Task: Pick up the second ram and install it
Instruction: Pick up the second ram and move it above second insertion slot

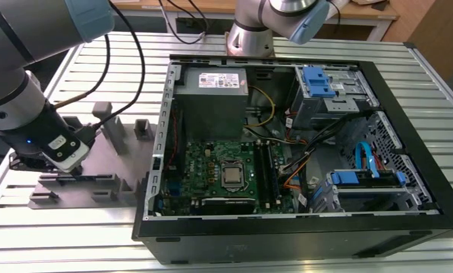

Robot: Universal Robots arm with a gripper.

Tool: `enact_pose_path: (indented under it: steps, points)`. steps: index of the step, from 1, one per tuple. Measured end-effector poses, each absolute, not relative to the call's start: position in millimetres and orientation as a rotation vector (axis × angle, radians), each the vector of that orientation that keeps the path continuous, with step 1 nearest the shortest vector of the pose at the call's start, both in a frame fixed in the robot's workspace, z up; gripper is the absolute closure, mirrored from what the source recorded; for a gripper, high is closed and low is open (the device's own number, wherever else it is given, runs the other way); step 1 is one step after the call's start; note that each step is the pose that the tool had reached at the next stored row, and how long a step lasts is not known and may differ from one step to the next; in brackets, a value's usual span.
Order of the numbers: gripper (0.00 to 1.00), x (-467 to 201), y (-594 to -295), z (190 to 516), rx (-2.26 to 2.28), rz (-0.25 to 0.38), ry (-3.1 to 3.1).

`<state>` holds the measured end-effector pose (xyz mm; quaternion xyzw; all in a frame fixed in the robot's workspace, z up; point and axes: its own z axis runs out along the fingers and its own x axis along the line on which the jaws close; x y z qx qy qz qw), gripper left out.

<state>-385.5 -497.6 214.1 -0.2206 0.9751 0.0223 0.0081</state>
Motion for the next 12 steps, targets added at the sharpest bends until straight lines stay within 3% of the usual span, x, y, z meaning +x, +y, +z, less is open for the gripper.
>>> enact_pose_path:
  steps: [12]
  points:
    - [0.93, -385.4, -497.5, 214.1, -0.879, 0.071, 3.001]
